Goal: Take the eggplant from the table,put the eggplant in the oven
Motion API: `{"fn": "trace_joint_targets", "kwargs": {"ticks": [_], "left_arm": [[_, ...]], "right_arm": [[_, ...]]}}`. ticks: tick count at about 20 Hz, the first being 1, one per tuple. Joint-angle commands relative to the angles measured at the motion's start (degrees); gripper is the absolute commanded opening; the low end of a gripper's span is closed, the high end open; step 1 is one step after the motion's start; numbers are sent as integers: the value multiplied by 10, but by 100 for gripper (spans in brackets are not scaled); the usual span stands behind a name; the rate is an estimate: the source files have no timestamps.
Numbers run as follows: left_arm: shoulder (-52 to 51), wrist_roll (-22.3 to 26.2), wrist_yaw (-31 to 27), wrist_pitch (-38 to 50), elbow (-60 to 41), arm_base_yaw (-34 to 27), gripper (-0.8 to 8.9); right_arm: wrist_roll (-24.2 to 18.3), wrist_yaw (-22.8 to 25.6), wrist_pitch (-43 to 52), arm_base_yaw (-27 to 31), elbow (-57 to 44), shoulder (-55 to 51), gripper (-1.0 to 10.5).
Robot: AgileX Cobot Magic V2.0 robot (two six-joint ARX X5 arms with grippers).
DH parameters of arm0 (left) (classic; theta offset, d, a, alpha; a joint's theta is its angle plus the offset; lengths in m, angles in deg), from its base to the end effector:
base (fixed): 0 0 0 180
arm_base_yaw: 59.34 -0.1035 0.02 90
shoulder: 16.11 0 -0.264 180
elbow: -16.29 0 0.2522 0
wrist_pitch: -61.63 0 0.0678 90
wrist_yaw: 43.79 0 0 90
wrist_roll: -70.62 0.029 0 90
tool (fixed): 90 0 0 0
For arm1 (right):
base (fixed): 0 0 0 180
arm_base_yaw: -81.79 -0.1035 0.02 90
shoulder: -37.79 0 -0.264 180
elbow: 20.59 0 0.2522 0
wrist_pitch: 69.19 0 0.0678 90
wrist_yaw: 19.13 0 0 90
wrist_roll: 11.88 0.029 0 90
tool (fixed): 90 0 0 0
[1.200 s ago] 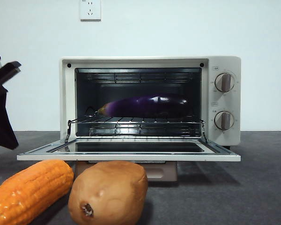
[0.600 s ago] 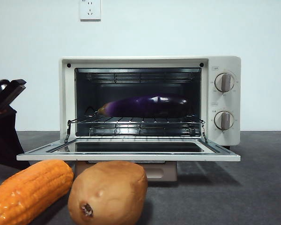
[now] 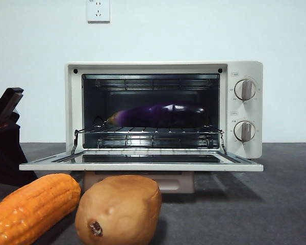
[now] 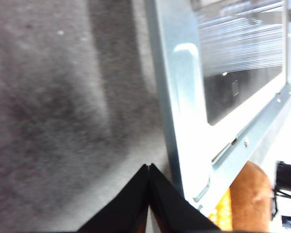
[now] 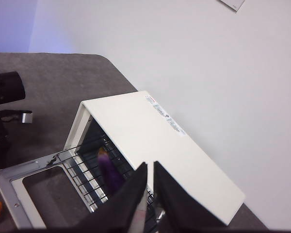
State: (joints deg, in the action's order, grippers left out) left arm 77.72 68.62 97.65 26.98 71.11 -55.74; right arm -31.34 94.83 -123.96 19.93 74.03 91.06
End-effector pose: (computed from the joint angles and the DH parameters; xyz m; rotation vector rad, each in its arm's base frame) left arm 0.2558 -0.0388 0.1258 -0.5677 1.2322 -0.8007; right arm 0.0779 0.1207 0.4598 -0.4887 0.0615 0.6848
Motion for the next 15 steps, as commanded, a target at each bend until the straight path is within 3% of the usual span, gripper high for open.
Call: {"fn": "trace_joint_targets", "kwargs": {"ticks": [1,5,10,15], "left_arm": [[10,15,60,19,5,2,4],[9,11,107,29,14,-7,4],[9,-9,124,26,49,-25,4],[9,-37,130,25,107,-38,4]], "right_arm": [[11,0,-3,-7,14,5,3],[22,0,-29,-7,14,6,3],[59,-3,-82,-7,13,6,3],[107,-49,-149,-7,13,6,3]]}}
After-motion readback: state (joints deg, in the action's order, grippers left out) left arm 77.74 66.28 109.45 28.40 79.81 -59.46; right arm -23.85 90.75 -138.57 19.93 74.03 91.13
